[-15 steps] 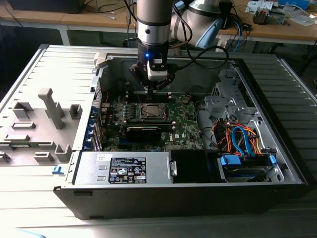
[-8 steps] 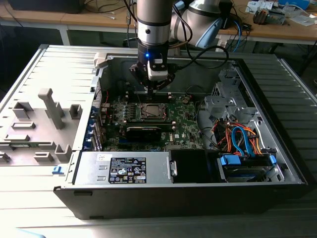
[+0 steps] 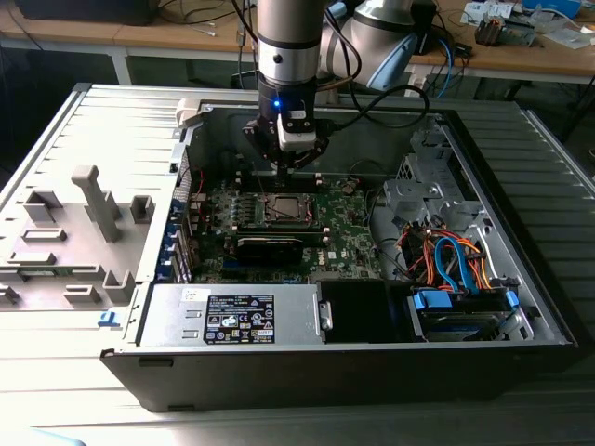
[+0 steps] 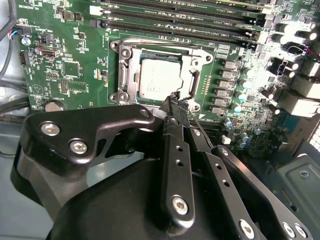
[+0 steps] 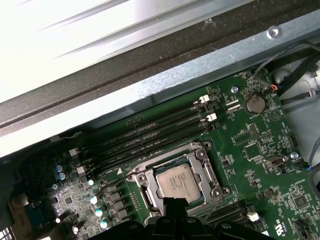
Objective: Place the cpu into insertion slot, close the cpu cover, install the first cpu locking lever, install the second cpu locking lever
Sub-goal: 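Install the first cpu locking lever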
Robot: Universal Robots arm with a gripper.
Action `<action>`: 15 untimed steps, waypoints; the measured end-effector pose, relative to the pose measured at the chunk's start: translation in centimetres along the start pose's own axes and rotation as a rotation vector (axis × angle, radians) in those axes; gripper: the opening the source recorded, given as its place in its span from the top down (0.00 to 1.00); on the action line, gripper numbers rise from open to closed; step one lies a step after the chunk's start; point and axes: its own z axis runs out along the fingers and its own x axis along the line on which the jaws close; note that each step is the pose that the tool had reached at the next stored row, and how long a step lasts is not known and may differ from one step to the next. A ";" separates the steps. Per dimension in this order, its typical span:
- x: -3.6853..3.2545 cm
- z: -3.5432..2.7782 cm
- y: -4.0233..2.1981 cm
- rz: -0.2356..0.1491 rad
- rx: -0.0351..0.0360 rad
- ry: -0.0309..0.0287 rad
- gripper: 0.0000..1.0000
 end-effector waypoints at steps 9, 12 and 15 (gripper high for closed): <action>0.00 0.00 0.00 -0.017 -0.0004 -0.0005 0.89; 0.00 0.00 0.00 -0.021 -0.0005 -0.0006 0.89; 0.00 0.00 0.00 -0.028 -0.0006 -0.0008 0.89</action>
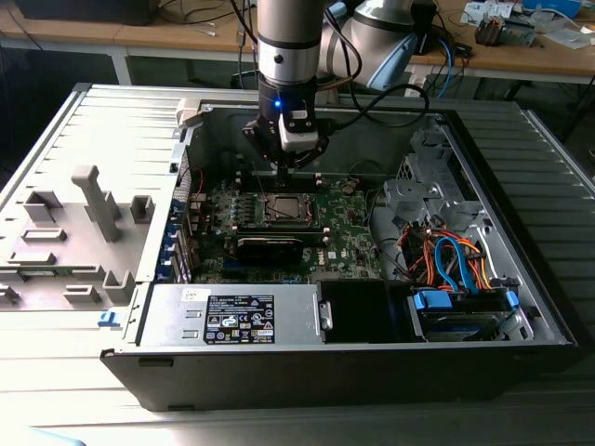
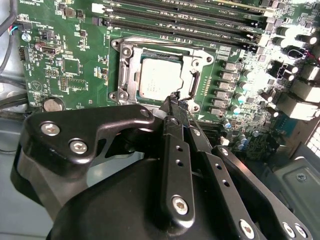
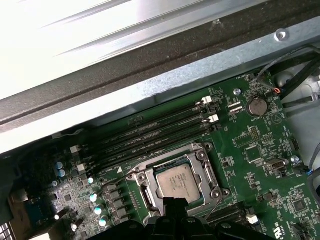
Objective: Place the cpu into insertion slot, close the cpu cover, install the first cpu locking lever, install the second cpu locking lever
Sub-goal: 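Install the first cpu locking lever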
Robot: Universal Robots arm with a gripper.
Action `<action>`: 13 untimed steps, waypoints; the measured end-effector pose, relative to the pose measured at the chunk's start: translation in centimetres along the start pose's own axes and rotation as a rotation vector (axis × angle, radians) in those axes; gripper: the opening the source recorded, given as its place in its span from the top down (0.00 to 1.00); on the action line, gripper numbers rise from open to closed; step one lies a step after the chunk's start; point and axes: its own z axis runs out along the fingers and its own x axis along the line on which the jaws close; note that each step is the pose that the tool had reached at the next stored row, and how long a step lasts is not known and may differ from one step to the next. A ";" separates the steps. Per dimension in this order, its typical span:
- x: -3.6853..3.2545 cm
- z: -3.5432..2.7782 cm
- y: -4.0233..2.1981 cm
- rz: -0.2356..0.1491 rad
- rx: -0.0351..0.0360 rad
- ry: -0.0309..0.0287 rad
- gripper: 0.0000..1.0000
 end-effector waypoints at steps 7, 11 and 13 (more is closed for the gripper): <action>0.01 -0.01 -0.01 -0.016 -0.0015 0.0001 0.89; 0.00 0.00 0.00 -0.027 -0.0248 0.0081 0.89; 0.01 0.00 0.00 -0.041 -0.0296 0.0095 0.89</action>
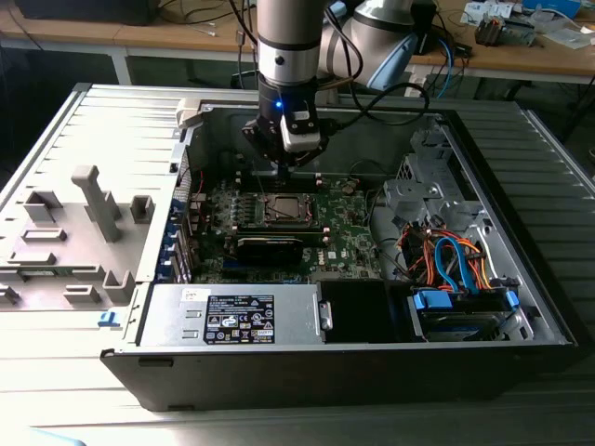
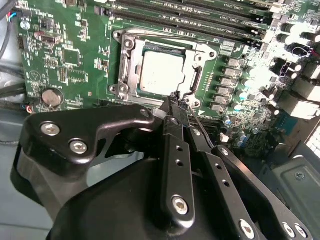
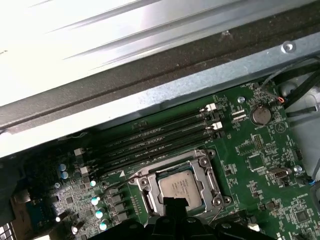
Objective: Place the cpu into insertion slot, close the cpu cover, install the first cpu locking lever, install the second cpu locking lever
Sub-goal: 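Install the first cpu locking lever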
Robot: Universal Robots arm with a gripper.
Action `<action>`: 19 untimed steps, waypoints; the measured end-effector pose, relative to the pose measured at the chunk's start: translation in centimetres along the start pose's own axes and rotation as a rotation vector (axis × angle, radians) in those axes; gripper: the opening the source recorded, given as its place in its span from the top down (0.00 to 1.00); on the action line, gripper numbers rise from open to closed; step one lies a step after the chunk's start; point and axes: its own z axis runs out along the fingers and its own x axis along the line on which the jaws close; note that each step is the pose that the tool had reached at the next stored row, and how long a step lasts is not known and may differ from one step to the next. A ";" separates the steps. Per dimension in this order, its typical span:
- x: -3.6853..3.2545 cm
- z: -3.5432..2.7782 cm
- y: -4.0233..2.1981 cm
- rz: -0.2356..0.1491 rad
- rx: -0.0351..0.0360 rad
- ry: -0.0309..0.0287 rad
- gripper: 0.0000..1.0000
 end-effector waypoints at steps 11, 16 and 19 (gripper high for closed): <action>-0.01 0.00 0.00 -0.134 -0.0044 0.0012 0.89; 0.00 0.00 0.00 -0.183 -0.0050 0.0014 0.89; -0.01 0.00 0.00 -0.206 -0.0053 0.0014 0.89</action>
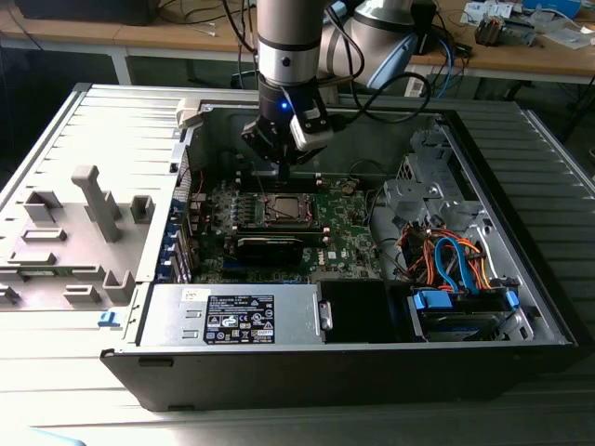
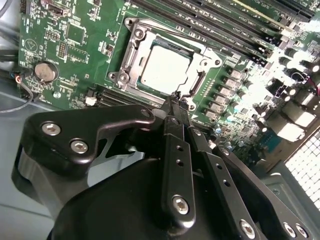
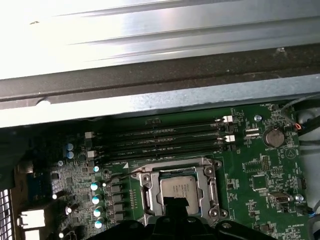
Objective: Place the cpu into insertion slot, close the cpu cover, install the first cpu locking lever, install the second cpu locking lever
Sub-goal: 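Install the first cpu locking lever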
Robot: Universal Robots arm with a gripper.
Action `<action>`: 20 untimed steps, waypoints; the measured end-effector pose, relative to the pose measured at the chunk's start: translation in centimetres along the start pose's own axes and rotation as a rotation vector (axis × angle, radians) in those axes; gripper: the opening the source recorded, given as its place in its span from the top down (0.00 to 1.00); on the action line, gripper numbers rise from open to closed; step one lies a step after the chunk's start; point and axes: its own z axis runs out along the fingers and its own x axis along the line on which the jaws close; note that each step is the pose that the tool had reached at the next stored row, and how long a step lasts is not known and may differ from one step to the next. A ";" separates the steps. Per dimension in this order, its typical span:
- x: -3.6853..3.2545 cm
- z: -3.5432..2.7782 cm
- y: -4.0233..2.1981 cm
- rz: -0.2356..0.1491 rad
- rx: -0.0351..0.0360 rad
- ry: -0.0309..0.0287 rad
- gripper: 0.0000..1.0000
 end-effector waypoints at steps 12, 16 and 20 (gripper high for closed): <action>0.00 0.00 0.00 -0.116 -0.0013 0.0006 0.89; 0.00 0.00 0.00 -0.146 -0.0017 0.0007 0.89; 0.00 0.00 0.00 -0.146 -0.0017 0.0007 0.89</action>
